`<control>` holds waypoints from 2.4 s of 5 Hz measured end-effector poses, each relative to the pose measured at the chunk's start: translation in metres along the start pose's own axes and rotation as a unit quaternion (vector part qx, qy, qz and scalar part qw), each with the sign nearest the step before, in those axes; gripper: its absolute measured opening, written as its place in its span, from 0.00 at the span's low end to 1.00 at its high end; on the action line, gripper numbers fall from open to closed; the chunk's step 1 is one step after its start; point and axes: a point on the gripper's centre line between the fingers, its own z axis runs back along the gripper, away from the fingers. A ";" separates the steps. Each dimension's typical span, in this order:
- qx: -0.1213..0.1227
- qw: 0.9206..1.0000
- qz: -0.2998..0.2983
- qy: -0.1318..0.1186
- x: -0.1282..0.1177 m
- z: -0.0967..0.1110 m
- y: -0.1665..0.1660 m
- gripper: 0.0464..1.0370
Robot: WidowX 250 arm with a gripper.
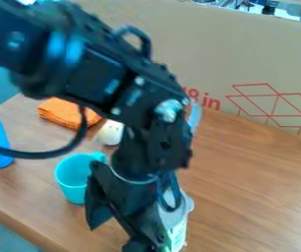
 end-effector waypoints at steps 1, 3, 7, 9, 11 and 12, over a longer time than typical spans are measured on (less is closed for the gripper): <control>0.005 1.000 0.013 0.010 0.005 -0.007 -0.001 0.96; -0.006 1.000 0.009 -0.008 0.026 -0.009 0.001 0.96; -0.005 0.999 0.008 -0.040 0.112 -0.008 0.034 0.96; 0.000 0.994 0.059 -0.098 0.143 0.019 0.064 0.96; -0.012 0.992 0.068 -0.103 0.150 0.020 0.065 0.96; -0.013 0.992 0.070 -0.106 0.128 0.028 0.061 0.96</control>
